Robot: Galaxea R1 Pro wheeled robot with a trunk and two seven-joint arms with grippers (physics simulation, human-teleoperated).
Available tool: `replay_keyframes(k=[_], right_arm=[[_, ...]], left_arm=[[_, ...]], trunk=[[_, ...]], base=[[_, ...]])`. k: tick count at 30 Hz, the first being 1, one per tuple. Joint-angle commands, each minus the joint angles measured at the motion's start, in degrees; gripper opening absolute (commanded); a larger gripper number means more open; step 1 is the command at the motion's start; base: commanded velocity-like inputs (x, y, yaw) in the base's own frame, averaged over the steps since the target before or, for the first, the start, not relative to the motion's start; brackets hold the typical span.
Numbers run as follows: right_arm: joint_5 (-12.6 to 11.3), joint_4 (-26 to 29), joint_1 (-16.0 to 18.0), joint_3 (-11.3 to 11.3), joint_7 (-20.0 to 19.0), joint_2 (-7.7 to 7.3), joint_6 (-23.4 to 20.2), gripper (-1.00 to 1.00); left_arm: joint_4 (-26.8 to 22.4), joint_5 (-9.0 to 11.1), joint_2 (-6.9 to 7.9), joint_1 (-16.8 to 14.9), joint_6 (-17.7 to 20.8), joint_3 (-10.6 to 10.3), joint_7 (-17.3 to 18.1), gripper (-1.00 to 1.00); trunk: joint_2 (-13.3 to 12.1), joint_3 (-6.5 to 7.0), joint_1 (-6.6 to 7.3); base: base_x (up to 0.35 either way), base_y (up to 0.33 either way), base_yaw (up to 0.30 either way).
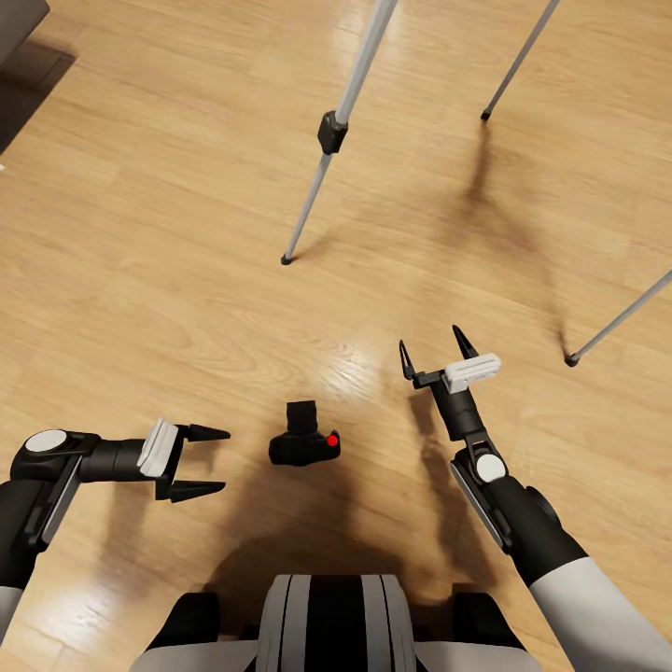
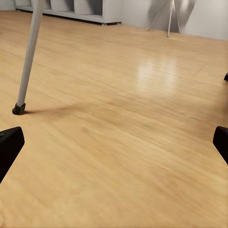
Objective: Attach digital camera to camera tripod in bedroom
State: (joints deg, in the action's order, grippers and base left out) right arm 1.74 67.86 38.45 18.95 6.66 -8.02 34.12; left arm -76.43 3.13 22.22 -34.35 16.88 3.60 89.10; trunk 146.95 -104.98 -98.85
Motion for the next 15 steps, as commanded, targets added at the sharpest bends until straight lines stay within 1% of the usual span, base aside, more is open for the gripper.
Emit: replay_keyframes(k=[1, 10, 15], right_arm=[[0.19, -0.01, 0.04, 0.21, 0.55, -0.07, 0.06, 1.00], [0.19, -0.01, 0.04, 0.21, 0.55, -0.07, -0.01, 1.00], [0.19, -0.01, 0.04, 0.26, 0.55, -0.07, -0.08, 1.00]], left_arm=[[-0.01, 0.03, 0.01, -0.02, 0.61, 0.00, 0.20, 1.00], [-0.11, 0.02, -0.04, -0.02, 0.21, 0.06, -0.04, 1.00], [-0.68, -0.04, -0.82, -0.02, -0.12, 0.00, -0.49, 1.00]], trunk=[[0.01, -0.03, 0.01], [0.08, -0.03, -0.12], [0.08, -0.03, -0.12]], base=[[0.000, 0.000, 0.000], [0.000, 0.000, 0.000], [0.000, 0.000, 0.000]])
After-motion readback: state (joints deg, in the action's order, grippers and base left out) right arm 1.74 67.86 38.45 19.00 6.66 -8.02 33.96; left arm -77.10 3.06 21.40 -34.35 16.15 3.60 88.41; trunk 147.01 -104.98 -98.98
